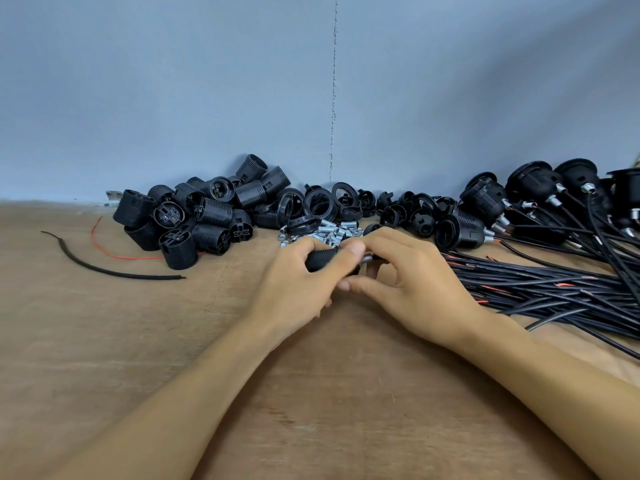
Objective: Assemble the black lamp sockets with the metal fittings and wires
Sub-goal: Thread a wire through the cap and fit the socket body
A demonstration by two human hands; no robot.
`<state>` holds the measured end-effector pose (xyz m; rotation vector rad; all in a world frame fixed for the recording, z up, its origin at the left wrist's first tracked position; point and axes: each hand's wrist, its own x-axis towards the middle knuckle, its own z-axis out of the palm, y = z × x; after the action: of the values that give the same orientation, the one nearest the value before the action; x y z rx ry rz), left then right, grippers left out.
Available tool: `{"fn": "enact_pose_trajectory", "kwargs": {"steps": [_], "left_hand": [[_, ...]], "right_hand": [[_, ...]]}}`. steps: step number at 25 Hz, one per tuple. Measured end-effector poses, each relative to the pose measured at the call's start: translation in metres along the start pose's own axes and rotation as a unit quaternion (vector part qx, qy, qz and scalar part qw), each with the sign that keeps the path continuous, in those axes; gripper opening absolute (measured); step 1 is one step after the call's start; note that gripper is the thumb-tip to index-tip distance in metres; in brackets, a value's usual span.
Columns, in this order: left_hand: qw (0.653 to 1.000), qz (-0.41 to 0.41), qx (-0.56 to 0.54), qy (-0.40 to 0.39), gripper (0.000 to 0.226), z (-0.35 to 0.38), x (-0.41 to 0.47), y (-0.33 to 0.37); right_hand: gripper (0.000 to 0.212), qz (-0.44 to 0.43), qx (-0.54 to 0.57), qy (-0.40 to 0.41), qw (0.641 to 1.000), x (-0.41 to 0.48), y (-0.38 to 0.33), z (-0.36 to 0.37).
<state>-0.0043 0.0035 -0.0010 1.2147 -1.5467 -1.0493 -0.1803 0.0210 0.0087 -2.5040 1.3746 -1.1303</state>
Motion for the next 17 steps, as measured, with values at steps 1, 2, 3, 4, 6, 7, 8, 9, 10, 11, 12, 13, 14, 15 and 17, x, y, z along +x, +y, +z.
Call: {"fn": "enact_pose_trajectory", "kwargs": {"steps": [1,2,3,4,6,7,8,9,10,11,12,13,14,15,17], "left_hand": [[1.0,0.002,-0.02,0.001,0.068,-0.0016,0.001,0.0002],[0.999,-0.002,-0.041,0.004,0.07,-0.0031,0.0015,0.0001],[0.998,-0.004,-0.055,0.002,0.067,-0.0047,0.0021,0.0004],[0.998,-0.005,-0.068,-0.009,0.061,-0.0058,0.0023,0.0008],[0.993,-0.014,-0.112,-0.044,0.047,-0.008,0.003,0.0022],[0.989,-0.024,-0.134,-0.054,0.043,-0.0091,0.0039,0.0023],[0.987,-0.036,-0.148,-0.055,0.04,-0.0097,0.0054,0.0019],[0.986,-0.048,-0.152,-0.048,0.038,-0.0098,0.0065,0.0011],[0.987,-0.059,-0.147,-0.039,0.037,-0.0095,0.0076,0.0006],[0.988,-0.068,-0.136,-0.029,0.035,-0.0086,0.0081,0.0],[0.99,-0.075,-0.121,-0.02,0.036,-0.0076,0.008,-0.0004],[0.991,-0.08,-0.106,-0.01,0.037,-0.0065,0.0076,-0.0006],[0.992,-0.084,-0.093,0.001,0.038,-0.0056,0.0071,-0.0008],[0.993,-0.086,-0.083,0.012,0.039,-0.005,0.0067,-0.0004],[0.993,-0.09,-0.066,0.032,0.039,-0.0032,0.0063,0.0003]], "right_hand": [[0.047,0.015,0.004,-0.008,1.0,0.0007,0.0004,-0.001],[0.051,0.028,0.014,-0.017,0.999,0.0009,0.0006,-0.0009],[0.052,0.036,0.023,-0.025,0.999,0.001,0.0009,-0.0004],[0.052,0.04,0.029,-0.03,0.998,0.0009,0.0008,0.0004],[0.045,0.04,0.038,-0.03,0.998,0.0015,0.0002,0.0013],[0.041,0.039,0.042,-0.028,0.998,0.002,-0.0005,0.0012],[0.037,0.038,0.048,-0.031,0.998,0.0027,-0.0014,0.0009],[0.035,0.035,0.056,-0.037,0.997,0.0029,-0.0027,0.0009],[0.033,0.033,0.066,-0.046,0.996,0.0026,-0.0041,0.0012],[0.031,0.034,0.079,-0.054,0.995,0.0023,-0.0053,0.0018],[0.029,0.04,0.091,-0.06,0.993,0.0018,-0.0061,0.0026],[0.027,0.05,0.101,-0.062,0.992,0.0012,-0.0064,0.0033],[0.024,0.061,0.111,-0.061,0.99,0.0009,-0.0062,0.0036],[0.022,0.072,0.122,-0.062,0.988,0.0012,-0.0059,0.0036],[0.019,0.094,0.151,-0.076,0.981,0.0026,-0.0056,0.0022]]}}
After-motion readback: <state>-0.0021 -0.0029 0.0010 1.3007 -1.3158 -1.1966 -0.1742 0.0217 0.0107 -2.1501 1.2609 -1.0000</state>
